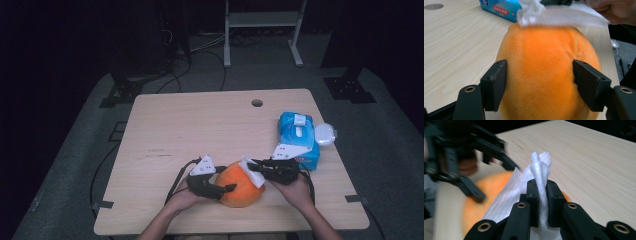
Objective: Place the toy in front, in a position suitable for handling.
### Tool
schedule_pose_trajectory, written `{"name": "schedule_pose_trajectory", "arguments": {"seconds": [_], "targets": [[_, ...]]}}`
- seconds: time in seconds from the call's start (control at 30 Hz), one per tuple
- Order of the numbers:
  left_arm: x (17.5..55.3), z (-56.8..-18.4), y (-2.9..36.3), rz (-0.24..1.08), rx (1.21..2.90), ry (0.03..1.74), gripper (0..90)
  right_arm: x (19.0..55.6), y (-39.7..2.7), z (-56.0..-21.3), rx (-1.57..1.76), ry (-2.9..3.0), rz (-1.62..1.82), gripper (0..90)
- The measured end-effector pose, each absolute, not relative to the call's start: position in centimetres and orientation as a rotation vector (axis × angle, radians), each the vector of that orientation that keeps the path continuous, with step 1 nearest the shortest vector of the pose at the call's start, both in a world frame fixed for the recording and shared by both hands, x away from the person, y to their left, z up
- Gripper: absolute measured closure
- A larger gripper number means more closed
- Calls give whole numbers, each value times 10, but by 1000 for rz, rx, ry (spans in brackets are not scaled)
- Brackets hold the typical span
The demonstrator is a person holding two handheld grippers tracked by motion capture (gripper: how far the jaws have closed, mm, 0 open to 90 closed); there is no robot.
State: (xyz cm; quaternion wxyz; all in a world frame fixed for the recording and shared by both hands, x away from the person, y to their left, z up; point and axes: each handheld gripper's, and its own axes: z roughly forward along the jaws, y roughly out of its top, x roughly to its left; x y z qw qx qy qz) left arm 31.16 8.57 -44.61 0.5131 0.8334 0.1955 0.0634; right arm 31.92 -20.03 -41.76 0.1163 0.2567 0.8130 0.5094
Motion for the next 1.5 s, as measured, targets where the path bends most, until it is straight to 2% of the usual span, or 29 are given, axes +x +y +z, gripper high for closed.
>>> {"name": "schedule_pose_trajectory", "arguments": {"seconds": [0.4, 0.73, 1.13, 1.4, 1.5], "targets": [[315, -448, 94, 132, 2002, 477, 306, 306, -184, -411, 636, 2397, 1561, 811], [313, -449, 91, 132, 1990, 482, 315, 330, -211, -428, 850, 2408, 1552, 806], [300, -443, 72, 210, 2027, 384, 312, 314, -176, -411, 688, 2397, 1575, 808], [301, -444, 72, 196, 2012, 396, 312, 329, -203, -422, 831, 2396, 1530, 806], [301, -442, 68, 201, 2014, 402, 290, 327, -201, -419, 829, 2391, 1522, 810]]}}
